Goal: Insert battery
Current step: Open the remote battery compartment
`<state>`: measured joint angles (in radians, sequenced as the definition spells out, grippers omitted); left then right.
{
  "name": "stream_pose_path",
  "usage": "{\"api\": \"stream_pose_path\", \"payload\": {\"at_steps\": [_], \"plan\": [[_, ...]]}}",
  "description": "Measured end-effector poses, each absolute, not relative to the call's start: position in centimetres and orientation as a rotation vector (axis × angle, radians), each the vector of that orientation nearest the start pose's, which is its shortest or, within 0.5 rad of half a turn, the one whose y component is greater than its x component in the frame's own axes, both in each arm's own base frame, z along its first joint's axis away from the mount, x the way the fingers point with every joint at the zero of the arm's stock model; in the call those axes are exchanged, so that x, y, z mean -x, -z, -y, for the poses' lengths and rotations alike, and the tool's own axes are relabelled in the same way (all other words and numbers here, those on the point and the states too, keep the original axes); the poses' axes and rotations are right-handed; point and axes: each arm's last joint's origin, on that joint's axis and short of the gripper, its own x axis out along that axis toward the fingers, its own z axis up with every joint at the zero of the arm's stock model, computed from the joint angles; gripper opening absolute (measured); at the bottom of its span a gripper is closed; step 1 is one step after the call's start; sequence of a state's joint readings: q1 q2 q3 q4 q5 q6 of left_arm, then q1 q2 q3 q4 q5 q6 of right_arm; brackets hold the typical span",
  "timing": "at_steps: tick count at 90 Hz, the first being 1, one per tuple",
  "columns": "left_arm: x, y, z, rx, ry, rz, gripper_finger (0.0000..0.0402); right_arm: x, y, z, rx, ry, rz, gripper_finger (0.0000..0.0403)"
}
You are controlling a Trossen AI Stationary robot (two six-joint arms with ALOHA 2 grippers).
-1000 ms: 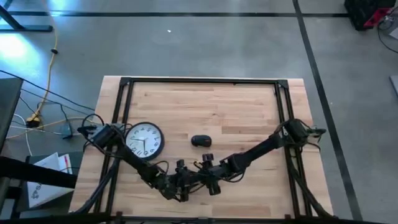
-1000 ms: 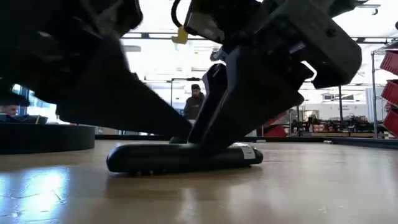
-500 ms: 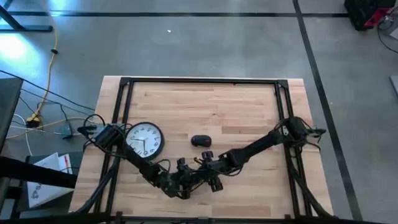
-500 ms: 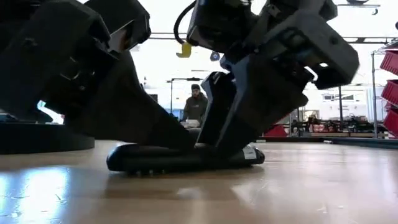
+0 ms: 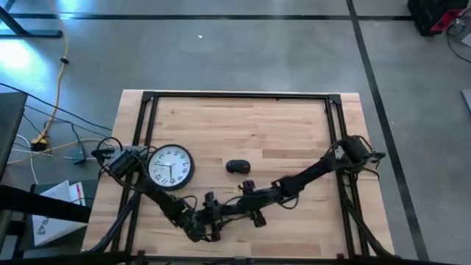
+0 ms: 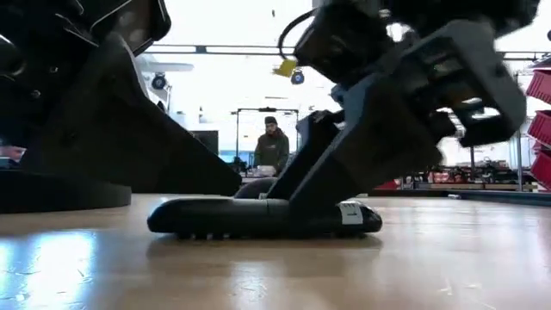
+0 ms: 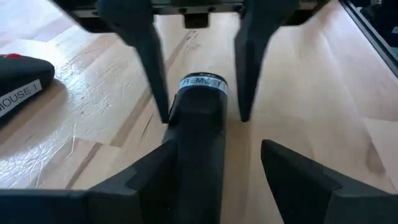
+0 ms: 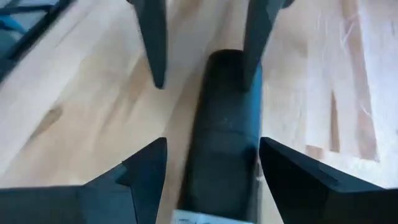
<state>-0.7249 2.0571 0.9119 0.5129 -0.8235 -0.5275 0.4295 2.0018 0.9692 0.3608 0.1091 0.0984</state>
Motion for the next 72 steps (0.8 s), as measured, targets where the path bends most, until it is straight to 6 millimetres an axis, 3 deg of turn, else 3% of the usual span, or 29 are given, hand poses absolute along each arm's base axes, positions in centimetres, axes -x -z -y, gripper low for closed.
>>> {"api": "stream_pose_path", "payload": {"at_steps": [20,35,58,72], "plan": [[-29.9,-8.7,21.9,0.011,-0.223,-0.417,0.0214,-33.5,-9.9,-17.1,0.110,-0.168,-0.601,0.0224],[-30.6,-8.7,21.1,0.002,-0.194,-0.441,0.0214,-33.0,-9.6,-17.1,0.078,-0.086,-0.554,0.0224],[-30.9,-8.6,20.7,0.039,-0.168,-0.460,0.0214,-33.2,-7.6,-17.1,0.045,-0.076,-0.551,0.0224],[-30.8,-8.5,20.8,0.047,-0.160,-0.477,0.0214,-33.2,-7.4,-17.2,0.011,-0.066,-0.546,0.0220]]}}
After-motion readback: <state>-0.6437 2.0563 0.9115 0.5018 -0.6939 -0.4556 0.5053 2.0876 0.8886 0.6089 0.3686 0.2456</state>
